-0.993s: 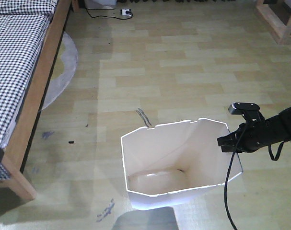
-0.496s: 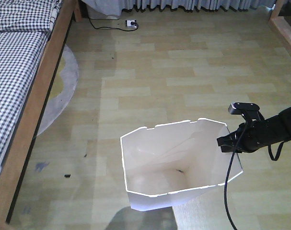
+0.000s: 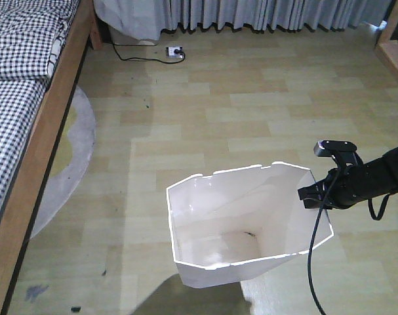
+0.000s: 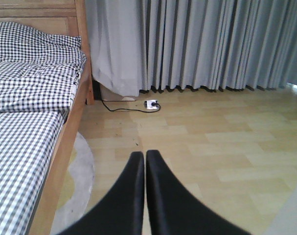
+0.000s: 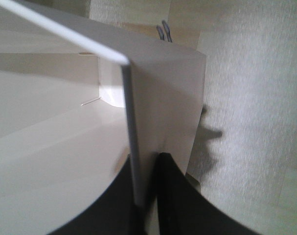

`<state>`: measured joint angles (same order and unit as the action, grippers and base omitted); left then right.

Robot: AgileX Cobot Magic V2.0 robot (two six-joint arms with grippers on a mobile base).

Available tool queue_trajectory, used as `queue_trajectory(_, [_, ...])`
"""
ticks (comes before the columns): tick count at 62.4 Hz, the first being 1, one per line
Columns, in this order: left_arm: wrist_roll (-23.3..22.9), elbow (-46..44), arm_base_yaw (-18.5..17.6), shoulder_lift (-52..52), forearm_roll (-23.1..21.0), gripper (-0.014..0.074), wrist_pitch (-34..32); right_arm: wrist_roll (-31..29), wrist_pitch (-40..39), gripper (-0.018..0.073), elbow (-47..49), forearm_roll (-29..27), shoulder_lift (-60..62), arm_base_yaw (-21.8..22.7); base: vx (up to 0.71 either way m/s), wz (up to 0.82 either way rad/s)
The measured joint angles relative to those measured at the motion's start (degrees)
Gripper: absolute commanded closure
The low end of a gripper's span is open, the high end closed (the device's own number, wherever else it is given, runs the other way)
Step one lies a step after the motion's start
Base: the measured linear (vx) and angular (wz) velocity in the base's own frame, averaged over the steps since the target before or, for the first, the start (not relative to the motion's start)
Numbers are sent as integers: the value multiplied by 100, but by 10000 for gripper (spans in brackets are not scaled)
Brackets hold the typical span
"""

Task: Move trash bin to bedside with robot
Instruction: 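Carry the held bin with the right gripper toward the curtains beside the bed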

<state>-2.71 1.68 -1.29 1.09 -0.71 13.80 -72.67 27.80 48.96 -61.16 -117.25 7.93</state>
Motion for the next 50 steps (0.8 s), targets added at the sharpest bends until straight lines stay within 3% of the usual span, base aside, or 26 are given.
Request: queue_trajectory(50, [0,0,0,0,0,602,0,0,-11,565,0,-13,0,0,48,7])
